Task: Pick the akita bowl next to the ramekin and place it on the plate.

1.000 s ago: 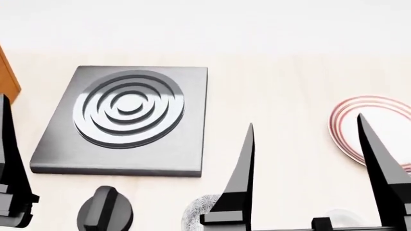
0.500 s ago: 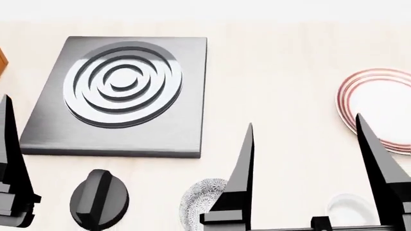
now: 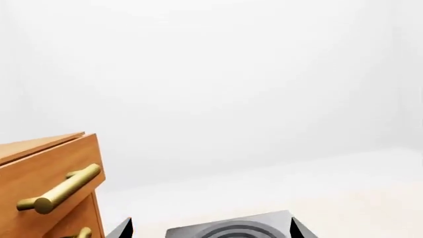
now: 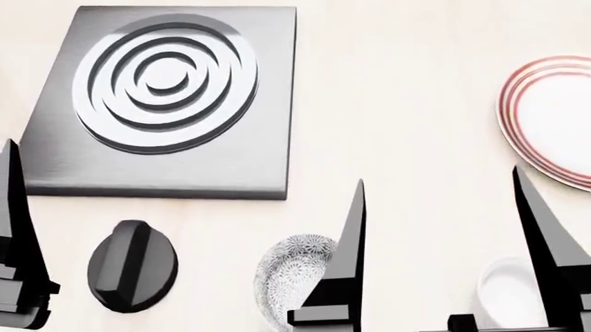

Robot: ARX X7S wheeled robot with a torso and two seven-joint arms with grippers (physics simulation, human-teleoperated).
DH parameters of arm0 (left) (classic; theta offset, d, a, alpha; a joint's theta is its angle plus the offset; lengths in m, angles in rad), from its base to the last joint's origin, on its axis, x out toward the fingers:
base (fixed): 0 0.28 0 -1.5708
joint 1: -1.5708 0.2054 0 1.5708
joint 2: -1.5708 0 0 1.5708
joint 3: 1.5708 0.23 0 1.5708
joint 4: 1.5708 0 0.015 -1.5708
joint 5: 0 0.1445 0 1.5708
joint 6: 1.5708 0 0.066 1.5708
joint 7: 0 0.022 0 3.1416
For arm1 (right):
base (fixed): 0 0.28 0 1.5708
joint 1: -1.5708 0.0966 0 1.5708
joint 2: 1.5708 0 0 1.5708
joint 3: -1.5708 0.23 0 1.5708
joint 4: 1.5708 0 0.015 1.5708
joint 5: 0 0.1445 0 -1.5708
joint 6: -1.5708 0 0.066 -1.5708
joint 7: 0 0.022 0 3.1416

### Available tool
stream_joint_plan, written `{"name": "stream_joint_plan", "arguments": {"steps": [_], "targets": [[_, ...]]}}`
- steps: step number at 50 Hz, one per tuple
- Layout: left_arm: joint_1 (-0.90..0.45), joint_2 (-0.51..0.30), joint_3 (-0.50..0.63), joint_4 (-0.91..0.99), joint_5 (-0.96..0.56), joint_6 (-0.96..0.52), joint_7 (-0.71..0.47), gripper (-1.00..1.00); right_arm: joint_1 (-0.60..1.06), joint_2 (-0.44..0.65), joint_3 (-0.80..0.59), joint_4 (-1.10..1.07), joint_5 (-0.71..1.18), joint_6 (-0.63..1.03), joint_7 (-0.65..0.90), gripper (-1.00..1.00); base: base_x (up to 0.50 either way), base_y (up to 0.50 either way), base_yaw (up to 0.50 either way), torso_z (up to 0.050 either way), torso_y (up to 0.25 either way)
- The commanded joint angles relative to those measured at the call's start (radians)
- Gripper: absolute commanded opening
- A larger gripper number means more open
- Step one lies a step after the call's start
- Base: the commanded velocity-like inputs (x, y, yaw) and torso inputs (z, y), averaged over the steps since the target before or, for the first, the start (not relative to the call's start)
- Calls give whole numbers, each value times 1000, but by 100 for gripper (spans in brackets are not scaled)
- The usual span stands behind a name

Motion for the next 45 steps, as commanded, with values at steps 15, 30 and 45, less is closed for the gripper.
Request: {"name": "stream_joint_plan", "arguments": {"steps": [15,30,45], "targets": [[-1,0,6,1,2,3,-2,100,16,6,-28,-2,-9,-13,10,100,0,0,0,0,-129],[-10,-2,5,0,-8,4,-2,100,25,1,-34,4,-4,-17,8,100,0,0,0,0,-129],[-14,2,7,-4,-12,6,1,100,37,4,-36,1,4,-15,10,100,0,0,0,0,-129]]}}
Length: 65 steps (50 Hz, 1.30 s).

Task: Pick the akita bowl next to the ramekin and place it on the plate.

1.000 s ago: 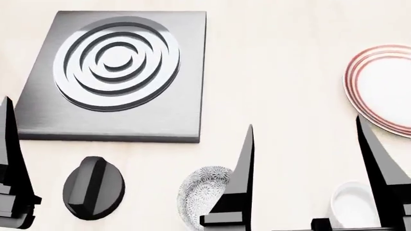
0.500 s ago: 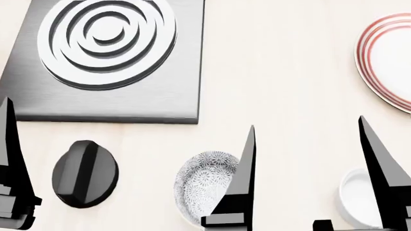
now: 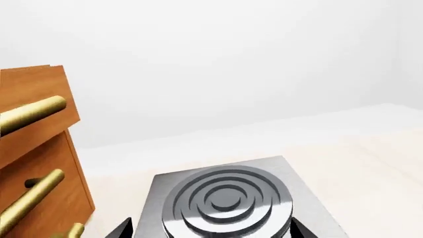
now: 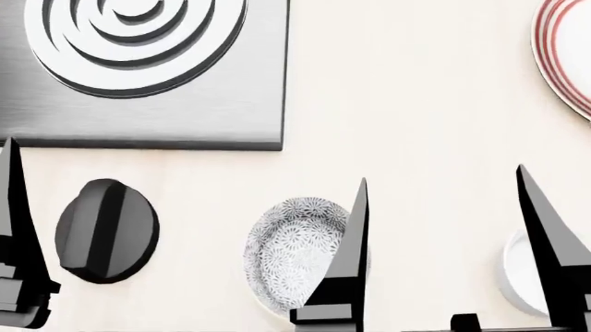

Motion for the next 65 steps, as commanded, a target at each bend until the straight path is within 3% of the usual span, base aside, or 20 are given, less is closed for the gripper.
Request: {"name": "stream_joint_plan", "arguments": {"steps": [1,22,30,44,51,65], "targets": [[-1,1,2,-5,-1,4,3,100,7,0,-3,0,4,0,2,100,0,0,0,0,-129],[8,-5,7,-3,11,17,1,100,29,-2,-23,-14,24,-16,15,100,0,0,0,0,-61],[10,-5,11,0,17,16,-1,100,168,-16,-165,-16,94,-80,58,100,0,0,0,0,0],[12,-2,19,1,23,14,3,100,373,-69,-452,-15,201,-358,45,100,0,0,0,0,0],[18,4,24,-7,23,21,10,100,527,-104,-662,-15,229,-507,48,100,0,0,0,0,0],[9,9,23,-6,17,14,6,100,498,-87,-695,34,306,-674,-87,100,0,0,0,0,0]]}}
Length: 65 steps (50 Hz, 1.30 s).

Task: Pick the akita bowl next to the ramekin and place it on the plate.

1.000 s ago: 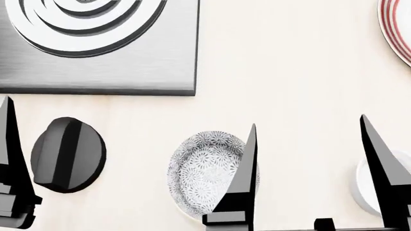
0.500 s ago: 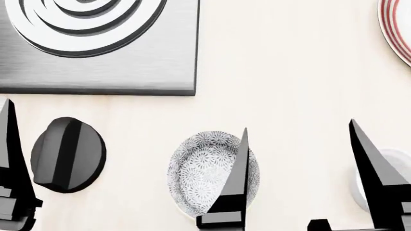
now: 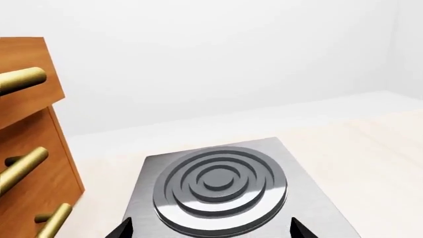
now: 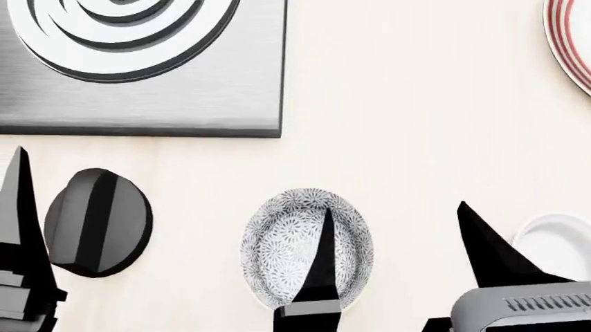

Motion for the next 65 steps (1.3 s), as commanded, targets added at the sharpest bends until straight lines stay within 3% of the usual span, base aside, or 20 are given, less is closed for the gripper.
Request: {"name": "stream_joint_plan", "arguments": {"steps": [1,15,65], "targets": [[-5,4,1,-1,-3,-3,0,100,18,1,-68,33,62,-135,-81,100,0,0,0,0,0],[-4,4,6,-6,-1,2,2,100,-54,-19,-60,91,125,-228,-186,100,0,0,0,0,0],[0,0,29,-9,13,20,-4,100,-194,-49,-31,207,223,-312,-305,100,0,0,0,0,0]]}}
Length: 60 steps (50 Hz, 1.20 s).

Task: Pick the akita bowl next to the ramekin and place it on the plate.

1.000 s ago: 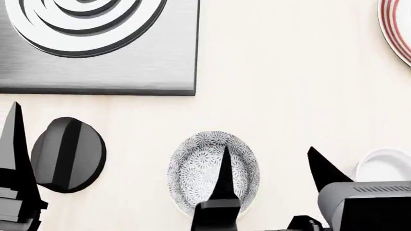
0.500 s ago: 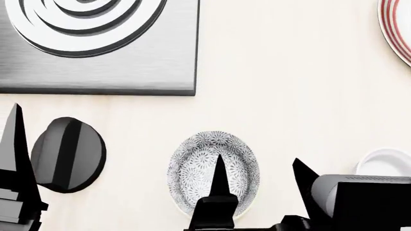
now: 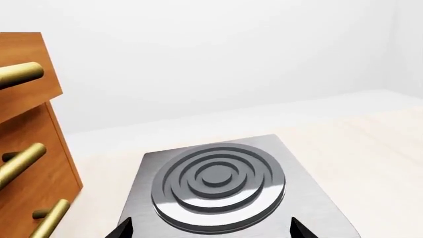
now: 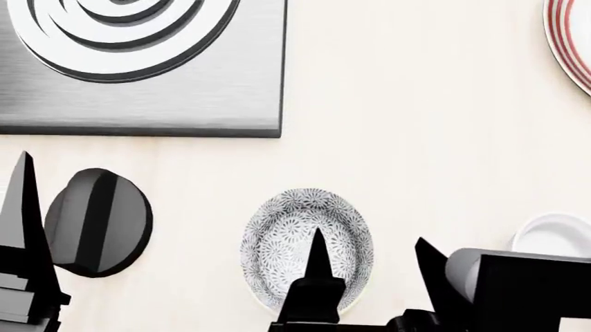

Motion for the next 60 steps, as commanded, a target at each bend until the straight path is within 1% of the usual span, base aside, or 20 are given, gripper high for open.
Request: {"name": "stream_joint_plan", "arguments": {"steps": [1,55,56,60], "targets": [[0,-2,4,-3,2,6,0,100,-38,-8,7,38,19,-20,-28,100,0,0,0,0,0],[-17,-4,18,-4,-4,11,-5,100,-176,-63,53,176,136,-61,-163,100,0,0,0,0,0],[-17,-4,18,-5,-4,12,-4,100,-177,-64,54,177,137,-59,-163,-100,0,0,0,0,0],[-19,-6,18,-5,-6,11,-5,100,-175,-67,56,173,137,-49,-158,-100,0,0,0,0,0]]}}
